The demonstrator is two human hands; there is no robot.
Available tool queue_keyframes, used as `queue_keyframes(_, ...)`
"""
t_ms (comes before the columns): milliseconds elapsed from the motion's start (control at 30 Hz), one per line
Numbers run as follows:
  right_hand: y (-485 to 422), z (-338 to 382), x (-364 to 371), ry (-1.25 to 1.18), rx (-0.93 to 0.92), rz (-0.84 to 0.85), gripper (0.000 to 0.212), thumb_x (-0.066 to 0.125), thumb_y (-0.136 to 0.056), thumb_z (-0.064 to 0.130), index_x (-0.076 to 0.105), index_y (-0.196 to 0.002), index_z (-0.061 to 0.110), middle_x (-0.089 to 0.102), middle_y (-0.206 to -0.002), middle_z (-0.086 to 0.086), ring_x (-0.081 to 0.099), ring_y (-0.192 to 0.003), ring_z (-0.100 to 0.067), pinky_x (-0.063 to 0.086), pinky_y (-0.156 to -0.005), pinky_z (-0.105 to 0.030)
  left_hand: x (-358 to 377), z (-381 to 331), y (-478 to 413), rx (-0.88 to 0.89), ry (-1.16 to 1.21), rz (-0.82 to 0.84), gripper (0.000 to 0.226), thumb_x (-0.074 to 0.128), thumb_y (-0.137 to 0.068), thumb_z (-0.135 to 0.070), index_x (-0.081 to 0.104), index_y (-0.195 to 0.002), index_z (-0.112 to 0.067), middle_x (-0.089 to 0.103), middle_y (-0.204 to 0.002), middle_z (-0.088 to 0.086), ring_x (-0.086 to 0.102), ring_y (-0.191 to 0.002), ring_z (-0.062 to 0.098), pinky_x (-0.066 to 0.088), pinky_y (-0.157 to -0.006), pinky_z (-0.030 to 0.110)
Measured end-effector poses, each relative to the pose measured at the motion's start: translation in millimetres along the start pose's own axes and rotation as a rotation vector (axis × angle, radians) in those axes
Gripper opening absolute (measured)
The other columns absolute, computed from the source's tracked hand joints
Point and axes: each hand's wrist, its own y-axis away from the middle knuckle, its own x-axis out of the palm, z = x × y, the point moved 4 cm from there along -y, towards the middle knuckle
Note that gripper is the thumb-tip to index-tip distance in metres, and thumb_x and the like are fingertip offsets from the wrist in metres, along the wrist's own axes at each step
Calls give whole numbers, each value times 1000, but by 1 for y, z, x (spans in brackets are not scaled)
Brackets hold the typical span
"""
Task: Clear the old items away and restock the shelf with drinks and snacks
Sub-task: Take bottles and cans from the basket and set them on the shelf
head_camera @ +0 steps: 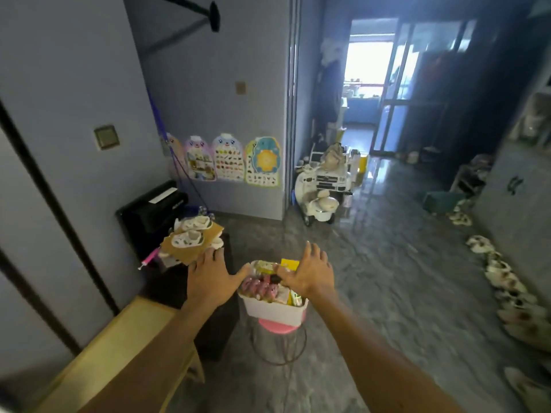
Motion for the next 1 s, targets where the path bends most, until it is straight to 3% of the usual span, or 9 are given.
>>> queue_keyframes(367,-156,-53,50,26,101,41,126,52,-80,91,14,-169,10,19,-175,-14,18,-161,-38,27,-128,-54,116,-35,-156,53,0,160,104,35,-88,-90,37,-160,-15,38,-167,11,33,-155,29,32,-123,51)
queue_keyframes(567,-263,-45,126,77,99,116,121,52,-74,93,30,-162,13,38,-166,-11,40,-150,-36,45,-116,-55,198,-12,-259,43,-36,228,102,34,-86,-92,50,-150,-14,50,-156,12,42,-148,29,36,-118,49)
queue_keyframes(700,-319,-46,187,127,115,212,123,46,-66,99,41,-154,13,53,-152,-11,51,-138,-36,48,-110,-53,254,6,-313,32,-76,327,107,28,-82,-92,50,-151,-13,50,-157,13,42,-148,30,36,-116,49)
queue_keyframes(833,-355,-56,236,155,129,300,133,35,-66,102,30,-162,10,45,-160,-13,45,-145,-38,42,-116,-53,304,18,-346,17,-93,410,108,23,-79,-92,50,-150,-15,49,-156,11,41,-148,29,36,-116,48)
queue_keyframes(1000,-402,-81,294,162,139,434,124,58,-78,90,20,-166,12,36,-167,-11,38,-150,-37,45,-113,-54,384,23,-378,-17,-100,505,104,25,-77,-91,53,-145,-17,53,-150,7,45,-143,28,38,-113,47)
